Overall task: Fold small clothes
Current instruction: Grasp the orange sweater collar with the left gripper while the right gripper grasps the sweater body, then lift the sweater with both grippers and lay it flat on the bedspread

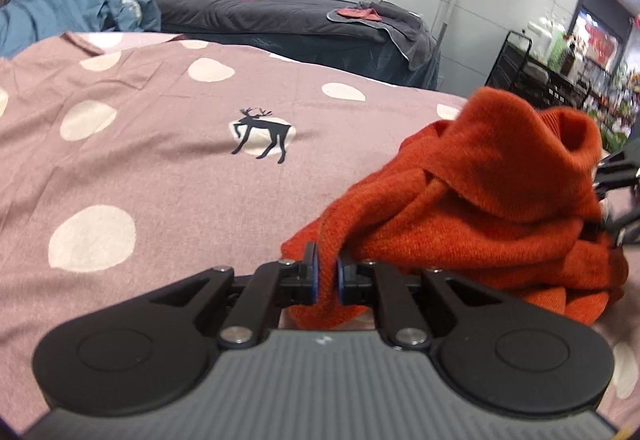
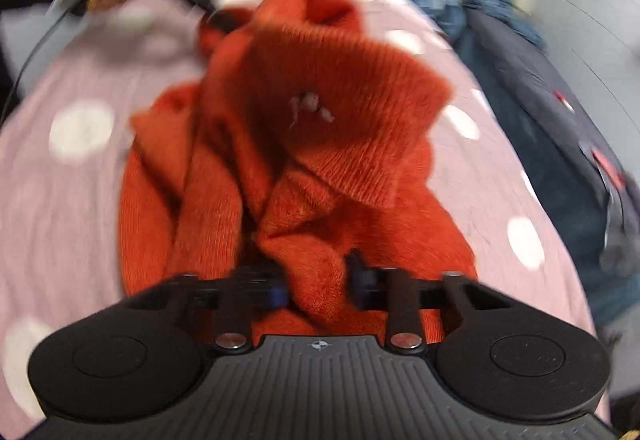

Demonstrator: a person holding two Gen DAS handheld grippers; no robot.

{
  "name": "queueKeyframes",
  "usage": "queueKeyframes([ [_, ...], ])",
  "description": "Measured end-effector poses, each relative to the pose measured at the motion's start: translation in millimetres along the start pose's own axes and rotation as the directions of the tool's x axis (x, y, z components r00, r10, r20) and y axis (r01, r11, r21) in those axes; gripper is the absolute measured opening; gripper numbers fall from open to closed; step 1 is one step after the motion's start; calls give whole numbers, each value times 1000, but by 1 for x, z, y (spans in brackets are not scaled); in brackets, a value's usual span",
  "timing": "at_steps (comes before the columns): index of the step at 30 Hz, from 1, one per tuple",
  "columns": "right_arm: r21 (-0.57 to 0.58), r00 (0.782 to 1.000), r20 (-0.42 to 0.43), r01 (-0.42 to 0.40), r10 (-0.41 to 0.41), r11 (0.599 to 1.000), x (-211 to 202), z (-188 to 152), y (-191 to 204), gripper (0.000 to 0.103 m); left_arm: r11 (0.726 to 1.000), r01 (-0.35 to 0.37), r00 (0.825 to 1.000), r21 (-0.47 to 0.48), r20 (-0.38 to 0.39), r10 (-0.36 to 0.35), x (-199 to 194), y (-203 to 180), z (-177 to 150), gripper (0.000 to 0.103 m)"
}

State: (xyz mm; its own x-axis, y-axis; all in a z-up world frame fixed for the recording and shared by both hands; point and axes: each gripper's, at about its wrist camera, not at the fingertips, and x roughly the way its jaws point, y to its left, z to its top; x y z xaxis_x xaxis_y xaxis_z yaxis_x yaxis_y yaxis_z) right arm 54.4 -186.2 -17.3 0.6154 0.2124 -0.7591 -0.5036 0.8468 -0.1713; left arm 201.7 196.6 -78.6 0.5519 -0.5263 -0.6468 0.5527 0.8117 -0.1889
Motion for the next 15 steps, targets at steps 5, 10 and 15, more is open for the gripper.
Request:
queueKeyframes([
  [5,152,994,100,-50,35,987,-38,-11,-12,25,999,45,998,25,42,-46,-9,-7,5,19],
  [10,146,997,70,-50,40,988,-24,-15,-13,35,998,11,997,68,78,-16,-3,-9,16,55],
  [15,199,998,64,-24,11,980,-9,-6,-10,24,990,52,996,130,70,-61,16,-18,31,25],
])
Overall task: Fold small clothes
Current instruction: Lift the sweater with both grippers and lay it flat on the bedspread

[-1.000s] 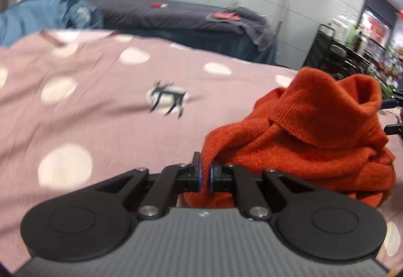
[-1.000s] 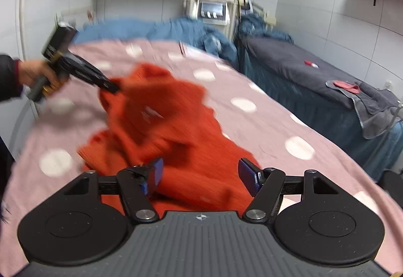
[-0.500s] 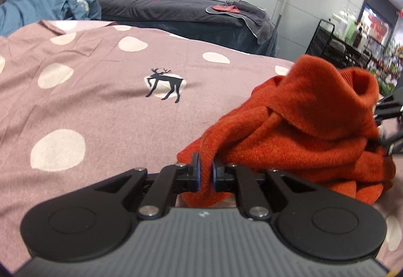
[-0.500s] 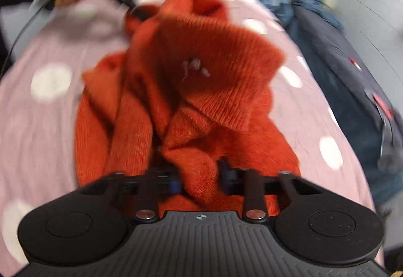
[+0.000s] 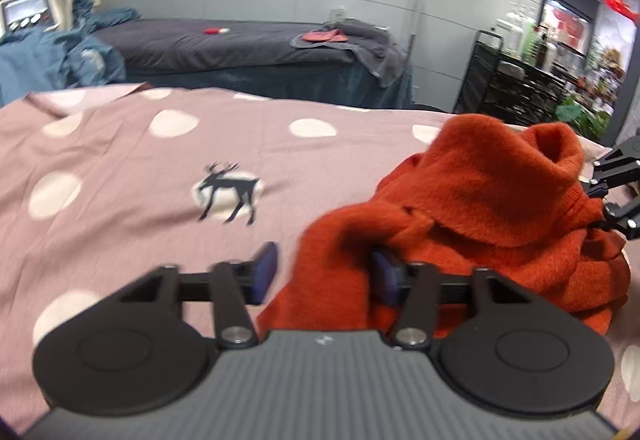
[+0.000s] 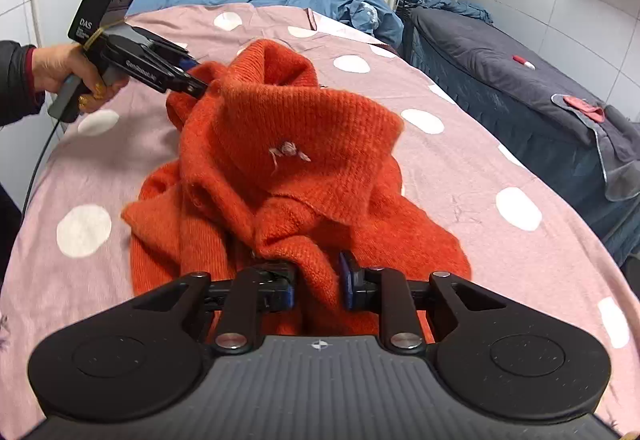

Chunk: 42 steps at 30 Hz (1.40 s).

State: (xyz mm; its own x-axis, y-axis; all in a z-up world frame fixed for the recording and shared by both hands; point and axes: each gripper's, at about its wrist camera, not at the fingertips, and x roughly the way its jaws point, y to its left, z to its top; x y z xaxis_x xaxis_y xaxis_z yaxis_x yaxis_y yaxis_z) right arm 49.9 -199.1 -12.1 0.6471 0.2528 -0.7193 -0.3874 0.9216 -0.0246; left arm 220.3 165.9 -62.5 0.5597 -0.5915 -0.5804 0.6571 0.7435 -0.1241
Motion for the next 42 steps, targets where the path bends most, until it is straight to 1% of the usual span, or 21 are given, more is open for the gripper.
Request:
queueKeyframes([
  [1,12,1000,-6,22,-22,1000,1,2,2,10,1000,13,1000,7,-2,-13,2,-3,1,7],
  [3,13,996,24,86,-86,996,-2,0,9,9,999,30,1000,22,-2,-30,2,-12,0,5],
  [6,79,983,98,150,-157,986,-26,-5,17,7,999,-3,997,46,71,-1,-14,-27,-2,5],
  [9,152,962,167,190,-214,970,-59,-9,26,7,999,-8,983,-35,181,14,-43,-33,5,5],
  [11,203,955,206,173,-215,964,-82,-7,29,7,999,1,969,-52,247,12,-64,-40,18,5],
  [13,249,935,258,178,-242,952,-112,-6,37,6,999,4,949,-39,315,8,-85,-54,36,5],
  [17,302,889,372,156,-267,941,-172,1,55,6,999,19,892,37,451,-34,-131,-91,75,5],
  [19,324,843,437,178,-314,929,-208,4,66,6,998,26,855,63,516,-54,-157,-113,94,5],
  [20,331,812,467,206,-349,921,-227,6,72,6,997,34,831,72,552,-68,-171,-123,104,5],
  [22,333,733,540,264,-412,905,-265,14,86,6,994,62,778,89,620,-104,-202,-142,121,5],
  [25,314,603,647,346,-466,884,-315,31,106,6,987,68,682,143,716,-151,-252,-175,142,5],
  [28,295,471,728,442,-499,847,-359,49,126,6,978,52,577,203,793,-195,-306,-209,158,5],
  [30,303,380,772,484,-509,821,-387,56,129,6,968,46,502,247,832,-236,-342,-227,165,5],
  [32,311,310,800,518,-514,797,-408,61,131,6,961,10,432,277,865,-254,-376,-244,169,5],
  [33,315,279,812,530,-513,787,-416,64,132,6,955,4,408,295,872,-271,-392,-251,170,5],
  [35,321,239,820,560,-520,763,-430,66,135,6,951,-9,359,310,888,-287,-419,-263,168,6],
  [36,329,226,822,561,-523,760,-436,66,135,6,947,-14,348,320,890,-296,-428,-268,169,6],
  [37,336,222,822,554,-524,762,-438,66,134,6,947,-17,341,322,892,-297,-434,-273,169,6],
  [38,345,213,821,554,-529,758,-441,66,133,6,945,-25,345,325,890,-297,-438,-277,171,6],
  [40,347,203,818,573,-538,743,-439,70,126,6,944,-20,372,329,879,-298,-439,-283,177,6],
  [42,356,214,805,574,-554,738,-432,72,119,6,943,-30,416,332,862,-290,-425,-284,186,6],
])
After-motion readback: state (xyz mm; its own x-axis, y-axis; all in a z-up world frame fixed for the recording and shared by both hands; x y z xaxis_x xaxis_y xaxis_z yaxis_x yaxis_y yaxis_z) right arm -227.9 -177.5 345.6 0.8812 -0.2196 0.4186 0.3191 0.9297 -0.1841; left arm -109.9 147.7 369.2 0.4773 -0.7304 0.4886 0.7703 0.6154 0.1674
